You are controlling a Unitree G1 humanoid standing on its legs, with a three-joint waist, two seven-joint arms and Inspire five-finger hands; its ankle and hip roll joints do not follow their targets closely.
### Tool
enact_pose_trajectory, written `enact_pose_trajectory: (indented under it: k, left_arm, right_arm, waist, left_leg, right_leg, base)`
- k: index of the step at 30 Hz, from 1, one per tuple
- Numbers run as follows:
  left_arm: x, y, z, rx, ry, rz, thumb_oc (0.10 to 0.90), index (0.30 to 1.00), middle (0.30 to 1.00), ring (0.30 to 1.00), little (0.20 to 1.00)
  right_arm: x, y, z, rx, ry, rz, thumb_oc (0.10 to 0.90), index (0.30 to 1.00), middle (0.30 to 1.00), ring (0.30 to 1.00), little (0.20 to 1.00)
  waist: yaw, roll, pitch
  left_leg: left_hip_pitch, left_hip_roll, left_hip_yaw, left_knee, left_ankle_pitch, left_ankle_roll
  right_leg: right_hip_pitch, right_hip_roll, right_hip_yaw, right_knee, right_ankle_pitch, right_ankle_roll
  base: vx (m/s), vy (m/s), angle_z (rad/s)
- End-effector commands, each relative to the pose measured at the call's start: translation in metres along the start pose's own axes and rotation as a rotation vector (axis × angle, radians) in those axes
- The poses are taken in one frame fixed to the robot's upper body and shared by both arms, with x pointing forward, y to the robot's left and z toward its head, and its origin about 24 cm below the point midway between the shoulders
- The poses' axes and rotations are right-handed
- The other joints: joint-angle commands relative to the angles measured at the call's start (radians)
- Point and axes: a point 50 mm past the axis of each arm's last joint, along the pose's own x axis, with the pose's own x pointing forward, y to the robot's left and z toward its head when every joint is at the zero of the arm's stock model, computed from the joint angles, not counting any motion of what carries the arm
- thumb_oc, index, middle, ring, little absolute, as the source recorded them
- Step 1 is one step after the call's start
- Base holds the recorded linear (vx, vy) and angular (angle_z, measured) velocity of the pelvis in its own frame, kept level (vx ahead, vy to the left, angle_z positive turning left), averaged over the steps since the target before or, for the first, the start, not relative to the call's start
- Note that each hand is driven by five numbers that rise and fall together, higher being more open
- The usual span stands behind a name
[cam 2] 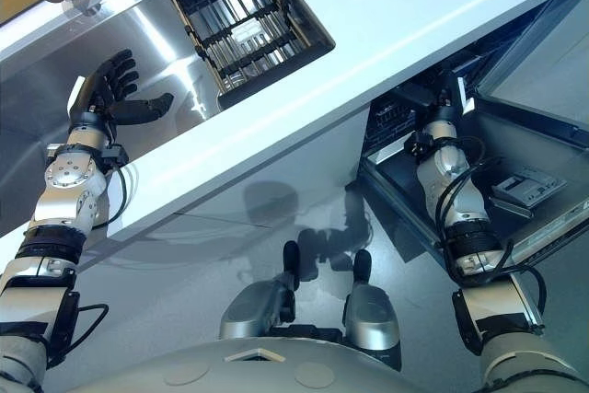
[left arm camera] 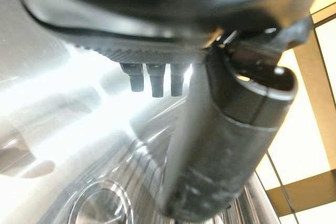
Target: Pick up plates and place into dishwasher.
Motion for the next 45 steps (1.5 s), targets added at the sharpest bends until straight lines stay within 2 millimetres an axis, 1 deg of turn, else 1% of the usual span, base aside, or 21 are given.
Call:
enact_pose_trajectory:
  k: [1,2,4,7,9,11,13,15,18,21,25,27,29,32,35,37,38,41,42,45]
  left_arm:
    - [-0.023,-0.001,-0.016,0.075,-0.015,-0.037,0.800,0.900,0.900,0.900,0.900]
    - [-0.026,0.001,-0.015,0.071,-0.019,-0.028,0.800,0.900,0.900,0.900,0.900]
    - [-0.032,0.008,-0.014,0.066,-0.032,0.001,0.800,0.900,0.900,0.900,0.900]
    - [-0.039,0.019,-0.013,0.064,-0.043,0.045,0.800,0.900,0.900,0.900,0.900]
    - [-0.043,0.026,-0.011,0.063,-0.056,0.080,0.800,0.900,0.900,0.900,0.900]
    - [-0.045,0.034,-0.009,0.055,-0.077,0.116,0.800,0.900,0.900,0.900,0.900]
    - [-0.046,0.038,-0.007,0.049,-0.090,0.145,0.800,0.900,0.900,0.900,0.900]
    - [-0.047,0.045,-0.004,0.032,-0.114,0.193,0.800,0.900,0.900,0.900,0.900]
    - [-0.046,0.051,-0.001,0.015,-0.133,0.240,0.800,0.900,0.900,0.900,0.900]
    - [-0.043,0.054,0.004,0.016,-0.143,0.256,0.800,0.900,0.900,0.900,0.900]
    - [-0.040,0.058,0.010,0.013,-0.153,0.265,0.800,0.900,0.900,0.900,0.900]
    - [-0.037,0.061,0.013,0.000,-0.158,0.268,0.800,0.900,0.900,0.900,0.900]
    - [-0.035,0.062,0.015,-0.015,-0.163,0.268,0.800,0.900,0.900,0.900,0.900]
    - [-0.031,0.063,0.023,-0.013,-0.175,0.263,0.800,0.900,0.900,0.900,0.900]
    - [-0.024,0.065,0.033,-0.026,-0.204,0.259,0.800,0.900,0.900,0.900,0.900]
    - [-0.017,0.067,0.045,-0.035,-0.249,0.262,0.800,0.900,0.900,0.900,0.900]
    - [-0.015,0.067,0.047,-0.037,-0.259,0.262,0.800,0.900,0.900,0.900,0.900]
    - [-0.004,0.063,0.071,-0.045,-0.332,0.248,0.800,0.900,0.900,0.900,0.900]
    - [0.001,0.060,0.085,-0.041,-0.375,0.239,0.800,0.900,0.900,0.900,0.900]
    - [0.007,0.054,0.104,-0.044,-0.430,0.234,0.800,0.900,0.900,0.900,0.900]
  right_arm:
    - [0.008,0.038,0.081,0.019,-0.365,0.123,0.800,0.900,0.900,0.900,0.900]
    - [0.004,0.026,0.070,-0.029,-0.334,0.081,0.800,0.900,0.900,0.900,0.900]
    - [-0.012,-0.013,0.049,-0.093,-0.273,-0.011,0.800,0.900,0.900,0.900,0.900]
    - [-0.032,-0.052,0.037,-0.139,-0.240,-0.107,0.800,0.900,0.900,0.900,0.900]
    - [-0.044,-0.073,0.034,-0.157,-0.242,-0.179,0.800,0.900,0.900,0.900,0.900]
    - [-0.054,-0.092,0.037,-0.172,-0.275,-0.267,0.800,0.900,0.900,0.900,0.900]
    - [-0.061,-0.102,0.041,-0.178,-0.306,-0.331,0.800,0.900,0.900,0.900,0.900]
    - [-0.070,-0.117,0.049,-0.173,-0.369,-0.449,0.800,0.900,0.900,0.900,0.900]
    - [-0.081,-0.139,0.056,-0.173,-0.429,-0.601,0.800,0.900,0.900,0.900,0.900]
    - [-0.087,-0.160,0.052,-0.188,-0.407,-0.709,0.800,0.900,0.900,0.900,0.900]
    - [-0.093,-0.173,0.032,-0.189,-0.312,-0.800,0.800,0.900,0.900,0.900,0.900]
    - [-0.099,-0.183,0.020,-0.210,-0.251,-0.873,0.800,0.900,0.900,0.900,0.900]
    - [-0.103,-0.189,0.008,-0.222,-0.192,-0.914,0.800,0.900,0.900,0.900,0.900]
    - [-0.107,-0.193,-0.010,-0.181,-0.106,-0.911,0.800,0.900,0.900,0.900,0.900]
    - [-0.110,-0.193,-0.032,-0.029,-0.026,-0.891,0.800,0.900,0.900,0.900,0.900]
    - [-0.108,-0.193,-0.045,0.175,-0.004,-0.905,0.800,0.900,0.900,0.900,0.900]
    - [-0.108,-0.194,-0.047,0.215,-0.001,-0.917,0.800,0.900,0.900,0.900,0.900]
    - [-0.099,-0.193,-0.056,0.424,0.007,-0.944,0.800,0.900,0.900,0.900,0.900]
    - [-0.090,-0.187,-0.057,0.524,0.008,-0.954,0.800,0.900,0.900,0.900,0.900]
    - [-0.077,-0.174,-0.060,0.663,0.011,-0.935,0.800,0.900,0.900,0.900,0.900]
  waist:
    - [0.046,-0.071,-0.133]
    - [0.038,-0.074,-0.131]
    - [0.013,-0.078,-0.129]
    - [-0.014,-0.081,-0.128]
    - [-0.031,-0.083,-0.127]
    - [-0.047,-0.084,-0.123]
    - [-0.057,-0.084,-0.123]
    - [-0.076,-0.084,-0.123]
    - [-0.094,-0.081,-0.129]
    - [-0.101,-0.077,-0.136]
    - [-0.106,-0.071,-0.138]
    - [-0.106,-0.067,-0.137]
    - [-0.104,-0.063,-0.132]
    - [-0.102,-0.054,-0.118]
    - [-0.098,-0.046,-0.087]
    - [-0.096,-0.042,-0.046]
    - [-0.095,-0.042,-0.038]
    - [-0.083,-0.035,0.023]
    - [-0.076,-0.031,0.056]
    - [-0.068,-0.022,0.102]
  left_leg:
    - [-0.021,-0.082,0.022,0.115,-0.159,0.043]
    - [-0.016,-0.082,0.026,0.112,-0.160,0.045]
    - [0.001,-0.082,0.044,0.099,-0.165,0.051]
    - [0.019,-0.082,0.066,0.086,-0.171,0.058]
    - [0.025,-0.083,0.083,0.079,-0.175,0.062]
    - [0.030,-0.083,0.096,0.072,-0.178,0.065]
    - [0.034,-0.083,0.108,0.066,-0.180,0.067]
    - [0.037,-0.083,0.125,0.058,-0.181,0.068]
    - [0.039,-0.084,0.146,0.050,-0.183,0.068]
    - [0.041,-0.086,0.160,0.044,-0.184,0.067]
    - [0.037,-0.087,0.169,0.040,-0.183,0.067]
    - [0.032,-0.086,0.173,0.044,-0.183,0.068]
    - [0.027,-0.083,0.175,0.050,-0.185,0.070]
    - [0.014,-0.080,0.174,0.066,-0.185,0.071]
    - [-0.016,-0.076,0.169,0.099,-0.186,0.071]
    - [-0.060,-0.073,0.166,0.142,-0.189,0.068]
    - [-0.069,-0.073,0.165,0.151,-0.190,0.067]
    - [-0.131,-0.074,0.151,0.208,-0.193,0.062]
    - [-0.165,-0.075,0.145,0.237,-0.196,0.060]
    - [-0.223,-0.075,0.131,0.287,-0.199,0.058]
  right_leg:
    - [-0.098,0.045,0.033,0.237,-0.172,0.007]
    - [-0.098,0.045,0.036,0.240,-0.171,0.010]
    - [-0.099,0.042,0.043,0.245,-0.170,0.020]
    - [-0.099,0.039,0.055,0.244,-0.165,0.032]
    - [-0.102,0.037,0.063,0.242,-0.161,0.039]
    - [-0.108,0.034,0.069,0.242,-0.157,0.047]
    - [-0.112,0.033,0.073,0.242,-0.155,0.053]
    - [-0.119,0.031,0.078,0.240,-0.151,0.062]
    - [-0.128,0.026,0.082,0.238,-0.146,0.074]
    - [-0.133,0.022,0.083,0.235,-0.142,0.082]
    - [-0.138,0.022,0.086,0.231,-0.137,0.088]
    - [-0.144,0.022,0.086,0.238,-0.139,0.090]
    - [-0.152,0.020,0.083,0.252,-0.142,0.091]
    - [-0.167,0.017,0.081,0.281,-0.151,0.091]
    - [-0.195,0.013,0.084,0.322,-0.163,0.086]
    - [-0.223,0.006,0.088,0.351,-0.170,0.079]
    - [-0.228,0.004,0.088,0.355,-0.170,0.078]
    - [-0.259,-0.001,0.090,0.374,-0.168,0.064]
    - [-0.277,-0.003,0.091,0.384,-0.168,0.054]
    - [-0.314,-0.004,0.090,0.416,-0.173,0.037]
  base:
    - [0.00,0.037,0.10]
    - [0.00,0.050,0.13]
    - [0.00,0.062,0.11]
    - [-0.01,0.041,-0.01]
    - [-0.03,0.033,-0.15]
    - [-0.05,0.024,-0.25]
    - [-0.06,0.017,-0.25]
    - [-0.08,0.026,-0.28]
    - [-0.06,0.019,-0.25]
    - [-0.03,-0.005,-0.25]
    - [-0.03,-0.023,-0.15]
    - [-0.01,-0.049,-0.10]
    - [0.01,-0.078,-0.11]
    - [0.00,-0.079,-0.02]
    - [-0.05,-0.093,-0.08]
    - [-0.13,-0.093,-0.10]
    - [-0.12,-0.079,0.04]
    - [-0.17,-0.096,0.20]
    - [-0.21,-0.091,0.18]
    - [-0.15,-0.033,0.16]
